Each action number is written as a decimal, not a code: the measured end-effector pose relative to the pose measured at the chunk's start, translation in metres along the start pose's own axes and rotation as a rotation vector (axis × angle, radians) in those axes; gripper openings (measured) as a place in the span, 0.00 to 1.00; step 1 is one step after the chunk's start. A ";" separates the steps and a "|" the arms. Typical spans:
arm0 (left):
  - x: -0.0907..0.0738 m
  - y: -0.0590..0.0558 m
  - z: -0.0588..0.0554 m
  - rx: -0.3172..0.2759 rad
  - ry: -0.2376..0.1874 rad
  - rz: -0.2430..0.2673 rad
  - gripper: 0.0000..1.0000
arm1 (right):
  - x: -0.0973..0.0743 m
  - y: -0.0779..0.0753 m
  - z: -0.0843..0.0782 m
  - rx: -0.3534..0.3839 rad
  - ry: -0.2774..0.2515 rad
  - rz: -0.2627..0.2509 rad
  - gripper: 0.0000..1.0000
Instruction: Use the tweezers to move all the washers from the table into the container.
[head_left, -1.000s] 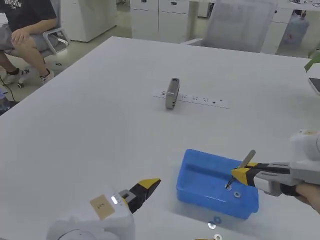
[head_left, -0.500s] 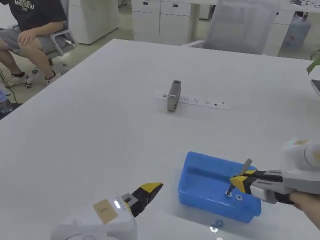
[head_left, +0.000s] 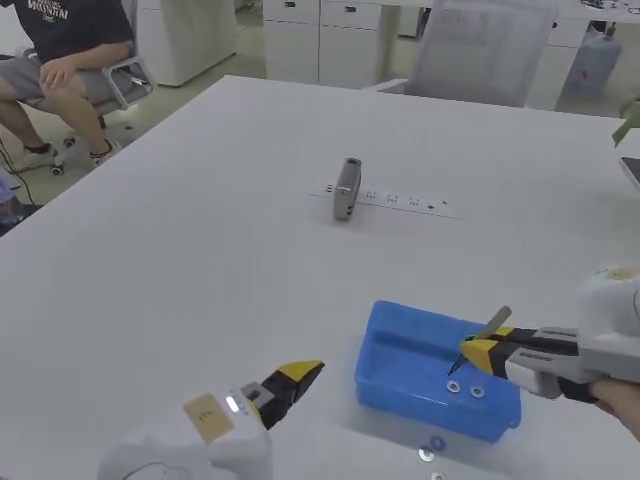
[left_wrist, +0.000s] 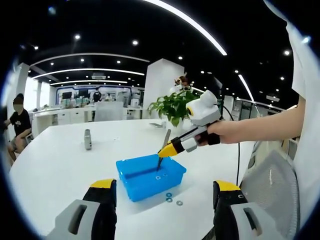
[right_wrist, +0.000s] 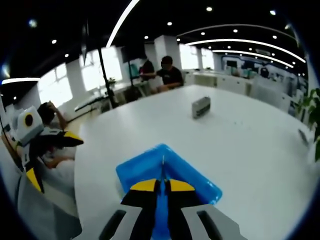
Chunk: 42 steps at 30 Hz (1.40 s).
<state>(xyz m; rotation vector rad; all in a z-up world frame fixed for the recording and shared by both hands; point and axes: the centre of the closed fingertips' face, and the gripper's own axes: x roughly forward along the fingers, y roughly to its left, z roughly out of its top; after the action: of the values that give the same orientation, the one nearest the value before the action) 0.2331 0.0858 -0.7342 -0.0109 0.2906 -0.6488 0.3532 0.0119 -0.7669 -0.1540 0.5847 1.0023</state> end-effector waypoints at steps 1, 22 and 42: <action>0.000 0.000 0.000 0.000 0.001 -0.001 0.80 | -0.003 0.002 0.003 0.002 -0.009 0.002 0.04; 0.001 -0.003 -0.006 0.019 0.034 -0.016 0.76 | -0.019 0.056 -0.026 0.030 0.077 0.127 0.03; 0.001 -0.005 -0.009 0.025 0.050 -0.024 0.75 | -0.006 0.076 -0.072 0.015 0.214 0.161 0.03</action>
<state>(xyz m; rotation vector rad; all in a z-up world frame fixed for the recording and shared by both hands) 0.2288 0.0821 -0.7422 0.0256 0.3308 -0.6773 0.2599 0.0216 -0.8133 -0.2050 0.8098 1.1456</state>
